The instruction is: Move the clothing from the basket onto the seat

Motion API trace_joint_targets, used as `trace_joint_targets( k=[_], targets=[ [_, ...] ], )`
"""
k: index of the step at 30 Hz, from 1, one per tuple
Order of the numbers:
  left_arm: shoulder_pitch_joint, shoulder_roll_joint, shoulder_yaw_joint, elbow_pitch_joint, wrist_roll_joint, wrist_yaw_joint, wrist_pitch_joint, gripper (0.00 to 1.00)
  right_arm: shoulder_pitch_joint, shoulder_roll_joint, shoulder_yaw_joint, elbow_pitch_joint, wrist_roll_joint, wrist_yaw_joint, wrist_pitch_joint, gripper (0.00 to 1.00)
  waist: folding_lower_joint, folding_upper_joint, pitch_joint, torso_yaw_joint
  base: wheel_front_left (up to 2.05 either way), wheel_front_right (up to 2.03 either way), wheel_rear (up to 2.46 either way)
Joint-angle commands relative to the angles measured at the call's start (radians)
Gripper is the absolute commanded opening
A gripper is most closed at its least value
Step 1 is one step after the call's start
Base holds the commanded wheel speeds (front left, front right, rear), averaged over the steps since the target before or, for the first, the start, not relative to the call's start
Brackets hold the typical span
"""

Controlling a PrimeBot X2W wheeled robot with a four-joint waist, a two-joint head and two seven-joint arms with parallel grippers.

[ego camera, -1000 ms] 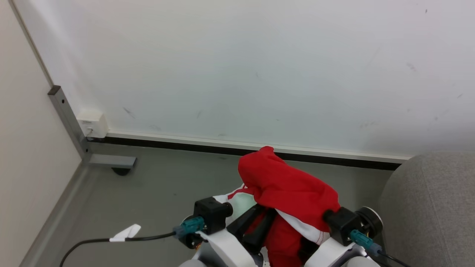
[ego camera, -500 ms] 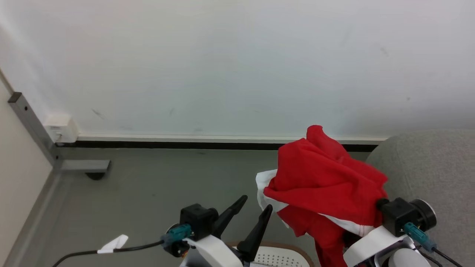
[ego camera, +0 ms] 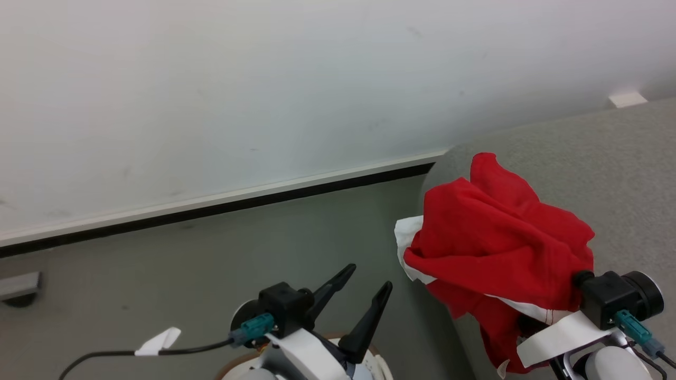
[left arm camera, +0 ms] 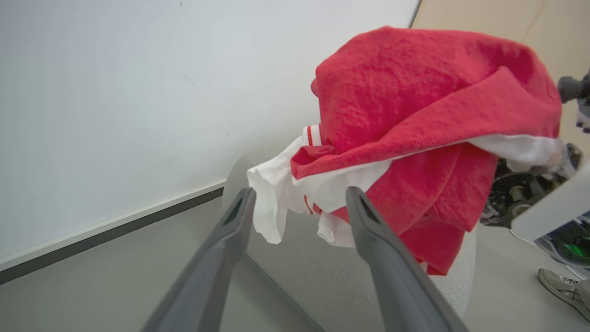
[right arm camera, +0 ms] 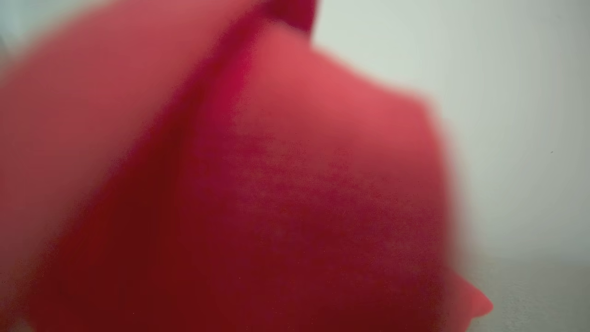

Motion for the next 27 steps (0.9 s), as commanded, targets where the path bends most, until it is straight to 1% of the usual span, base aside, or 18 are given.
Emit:
trace_joint_targets(
  k=[1, 6, 9, 13, 19, 27],
  targets=[
    [-0.017, 0.009, 0.0, -0.005, 0.018, -0.001, -0.011, 1.0, 0.008, -0.002, -0.006, -0.013, -0.006, -0.002, 0.001, 0.0, 0.0, -0.0001, 0.029, -0.109, 0.0, 0.0, 0.0],
    [-0.035, 0.015, -0.009, -0.001, 0.039, -0.004, -0.024, 1.0, 0.016, 0.008, -0.018, -0.038, -0.009, -0.002, 0.005, 0.0, 0.0, -0.0001, 0.044, -0.224, 0.0, 0.0, 0.0],
    [-0.041, 0.017, -0.014, 0.01, 0.049, -0.008, -0.028, 1.0, 0.02, 0.013, -0.028, -0.048, -0.009, -0.002, 0.006, 0.0, 0.0, -0.0001, 0.055, -0.271, 0.0, 0.0, 0.0],
    [-0.055, 0.02, -0.01, 0.021, 0.056, -0.005, -0.035, 1.0, 0.021, 0.018, -0.036, -0.06, -0.009, -0.002, 0.006, 0.0, 0.0, -0.0001, 0.077, -0.314, 0.0, 0.0, 0.0],
    [-0.074, 0.023, -0.014, 0.027, 0.062, -0.012, -0.034, 1.0, 0.019, 0.026, -0.044, -0.067, -0.005, -0.002, 0.0, 0.0, 0.0, -0.0001, 0.108, -0.341, 0.0, 0.0, 0.0],
    [-0.107, 0.025, -0.026, 0.033, 0.075, -0.026, -0.033, 1.0, -0.016, 0.026, -0.075, -0.062, 0.003, -0.002, 0.0, 0.0, 0.0, -0.0001, 0.142, -0.326, 0.0, 0.0, 0.0]
  ],
)
